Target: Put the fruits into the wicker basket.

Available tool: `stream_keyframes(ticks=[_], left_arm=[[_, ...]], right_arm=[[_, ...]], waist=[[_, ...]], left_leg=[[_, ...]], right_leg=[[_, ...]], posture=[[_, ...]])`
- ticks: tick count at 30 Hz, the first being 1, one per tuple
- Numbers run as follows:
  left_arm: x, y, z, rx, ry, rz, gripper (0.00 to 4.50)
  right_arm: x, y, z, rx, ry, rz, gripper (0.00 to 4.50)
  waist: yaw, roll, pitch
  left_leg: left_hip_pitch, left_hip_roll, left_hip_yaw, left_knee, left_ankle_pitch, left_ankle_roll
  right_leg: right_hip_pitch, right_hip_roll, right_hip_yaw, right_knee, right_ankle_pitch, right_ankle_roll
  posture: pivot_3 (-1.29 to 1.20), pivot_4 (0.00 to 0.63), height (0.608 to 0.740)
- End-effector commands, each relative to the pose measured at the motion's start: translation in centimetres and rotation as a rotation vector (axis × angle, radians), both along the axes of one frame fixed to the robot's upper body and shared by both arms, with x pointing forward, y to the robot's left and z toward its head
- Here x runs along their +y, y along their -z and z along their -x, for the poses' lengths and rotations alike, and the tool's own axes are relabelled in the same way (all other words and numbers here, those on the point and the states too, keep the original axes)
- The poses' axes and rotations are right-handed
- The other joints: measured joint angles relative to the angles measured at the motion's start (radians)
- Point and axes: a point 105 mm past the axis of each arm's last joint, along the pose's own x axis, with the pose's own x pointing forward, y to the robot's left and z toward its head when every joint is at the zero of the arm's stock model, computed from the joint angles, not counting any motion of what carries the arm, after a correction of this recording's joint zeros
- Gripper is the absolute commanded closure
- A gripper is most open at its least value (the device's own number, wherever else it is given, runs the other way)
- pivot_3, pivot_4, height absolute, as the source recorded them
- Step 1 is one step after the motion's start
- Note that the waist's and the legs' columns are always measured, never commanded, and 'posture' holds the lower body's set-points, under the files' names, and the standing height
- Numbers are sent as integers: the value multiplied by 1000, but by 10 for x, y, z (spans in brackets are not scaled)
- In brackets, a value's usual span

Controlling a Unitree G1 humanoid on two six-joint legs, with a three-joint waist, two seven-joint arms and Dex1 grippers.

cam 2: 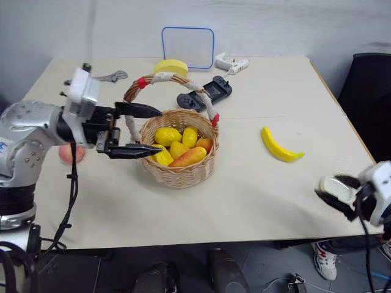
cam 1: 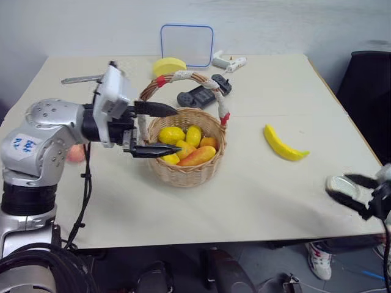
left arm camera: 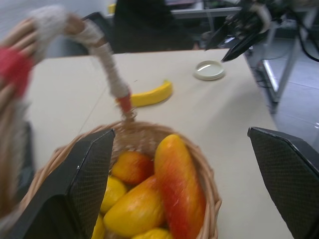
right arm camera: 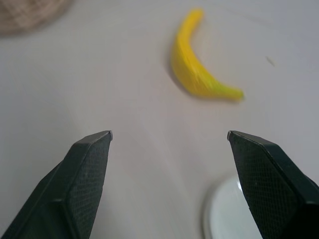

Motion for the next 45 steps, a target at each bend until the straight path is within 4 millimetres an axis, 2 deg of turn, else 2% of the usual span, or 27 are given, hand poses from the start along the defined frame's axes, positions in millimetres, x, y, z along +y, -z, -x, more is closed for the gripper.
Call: stream_keyframes(ticks=[1, 3, 5, 9, 13, 17, 23, 27, 32, 35, 38, 40, 43, 45], left_arm=[[40, -7, -2, -47, -237, -6, 0], [72, -2, -10, -59, -448, -14, 0], [96, 4, -12, -57, -605, -17, 0], [156, 34, -25, 23, -978, -110, 0], [186, 41, -38, 57, -1123, -75, 0], [185, 53, -54, 127, -1106, -34, 0], [179, 77, -69, 236, -1121, -60, 0], [183, 96, -71, 309, -1158, -115, 0], [182, 101, -77, 339, -1173, -99, 0], [185, 102, -77, 338, -1191, -108, 551], [186, 101, -77, 335, -1191, -110, 1440], [188, 100, -75, 334, -1194, -108, 1812], [187, 96, -64, 345, -1135, -116, 1869], [179, 80, -48, 345, -1020, -94, 1869]], right_arm=[[47, -44, 12, -23, -234, -116, 478], [67, -55, 16, -21, -334, -124, 54], [84, -63, 17, -39, -409, -113, 18], [122, -96, 23, -153, -580, -68, 18], [138, -121, 22, -252, -651, -10, 18], [148, -130, 21, -289, -699, 49, 18], [157, -136, 22, -328, -737, 90, 18], [158, -138, 21, -344, -727, 100, 18], [155, -140, 19, -349, -696, 89, 18], [154, -138, 18, -350, -687, 94, 0], [153, -138, 18, -350, -676, 91, 0], [152, -137, 17, -350, -669, 94, 0], [150, -136, 17, -348, -655, 92, 0], [146, -135, 17, -340, -633, 88, 0]], waist=[[3, 0, 0], [5, 1, 1], [13, -2, 1], [32, -1, 2], [49, -3, 1], [62, -3, 0], [58, -3, 0], [53, -3, 0], [57, -3, 0], [57, -3, 0], [57, -3, 0], [57, -3, 0], [53, -3, 0], [50, -4, 0]], left_leg=[[0, 0, -1, 0, 0, 0], [-1, 0, -3, 0, -1, 2], [-2, 0, -5, -1, -2, 4], [-5, -1, -3, 1, -6, 8], [-8, -2, -2, 1, -9, 9], [-15, -1, 1, 1, -11, 5], [-35, -1, 3, 5, -11, 5], [-36, 0, 3, 6, -11, 4], [-35, 0, 2, 12, -10, 4], [-35, 0, 2, 17, -10, 5], [-35, 0, 2, 19, -10, 6], [-35, 0, 2, 19, -10, 6], [-34, 0, 2, 19, -10, 5], [-34, 0, 2, 19, -10, 5]], right_leg=[[0, 0, 0, 0, 0, 0], [0, 0, -1, -1, 0, -1], [0, 0, -3, -2, -1, -1], [-1, -3, -3, -5, -1, -1], [-5, -5, -4, -7, -1, -1], [-13, -6, -4, -6, -2, -3], [-32, -6, -4, -4, -3, -1], [-34, -5, -4, -3, -3, -1], [-33, -5, -4, 3, -3, -1], [-33, -5, -4, 7, -3, 0], [-32, -5, -3, 10, -3, 0], [-32, -5, -3, 11, -3, 0], [-33, -5, -3, 12, -3, 0], [-33, -5, -3, 12, -3, 0]], posture=[[0, 150, 740], [0, 150, 740], [0, 150, 740], [0, 150, 740], [0, 150, 740], [0, 150, 740], [0, 150, 740], [0, 150, 740], [0, 150, 740], [0, 150, 740], [0, 150, 740], [0, 150, 740], [0, 150, 740], [0, 150, 740]])
